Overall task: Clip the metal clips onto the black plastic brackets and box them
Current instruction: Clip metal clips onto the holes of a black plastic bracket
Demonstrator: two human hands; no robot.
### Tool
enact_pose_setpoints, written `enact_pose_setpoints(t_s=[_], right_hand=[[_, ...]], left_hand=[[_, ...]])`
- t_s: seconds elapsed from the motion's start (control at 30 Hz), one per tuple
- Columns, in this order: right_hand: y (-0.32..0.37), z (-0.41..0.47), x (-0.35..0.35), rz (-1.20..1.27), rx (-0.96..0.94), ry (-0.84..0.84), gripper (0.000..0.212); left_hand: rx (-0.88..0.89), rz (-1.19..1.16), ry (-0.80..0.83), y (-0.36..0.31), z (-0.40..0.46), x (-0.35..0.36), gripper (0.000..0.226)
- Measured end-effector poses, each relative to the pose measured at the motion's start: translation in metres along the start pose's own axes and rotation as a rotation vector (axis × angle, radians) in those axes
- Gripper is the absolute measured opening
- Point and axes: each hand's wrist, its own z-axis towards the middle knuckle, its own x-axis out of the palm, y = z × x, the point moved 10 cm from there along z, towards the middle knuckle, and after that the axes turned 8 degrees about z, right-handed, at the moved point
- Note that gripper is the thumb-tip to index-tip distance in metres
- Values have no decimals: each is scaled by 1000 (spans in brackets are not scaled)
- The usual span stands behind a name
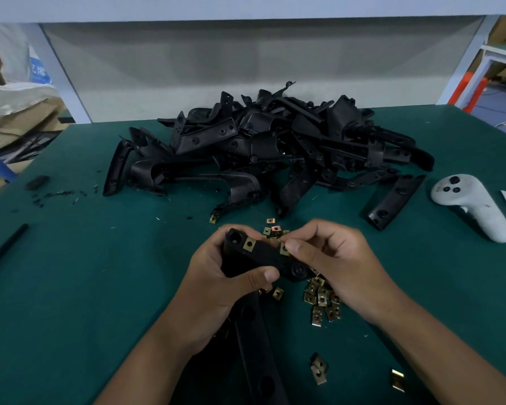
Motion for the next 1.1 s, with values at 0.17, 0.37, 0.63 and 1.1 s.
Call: enact_pose_setpoints(t_s=[0.17, 0.37, 0.63, 1.1], right_hand=[[10, -2, 1, -110, -49, 9, 11], [7, -2, -2, -99, -33, -58, 12], [5, -5, -2, -55, 24, -98, 16], [-1, -10, 5, 163, 66, -145, 8]], left_hand=[[33, -21, 10, -2, 0, 1, 36], [78, 36, -43, -5, 1, -2, 39], [106, 14, -38, -7, -1, 1, 39], [143, -7, 45, -9, -1, 4, 39]])
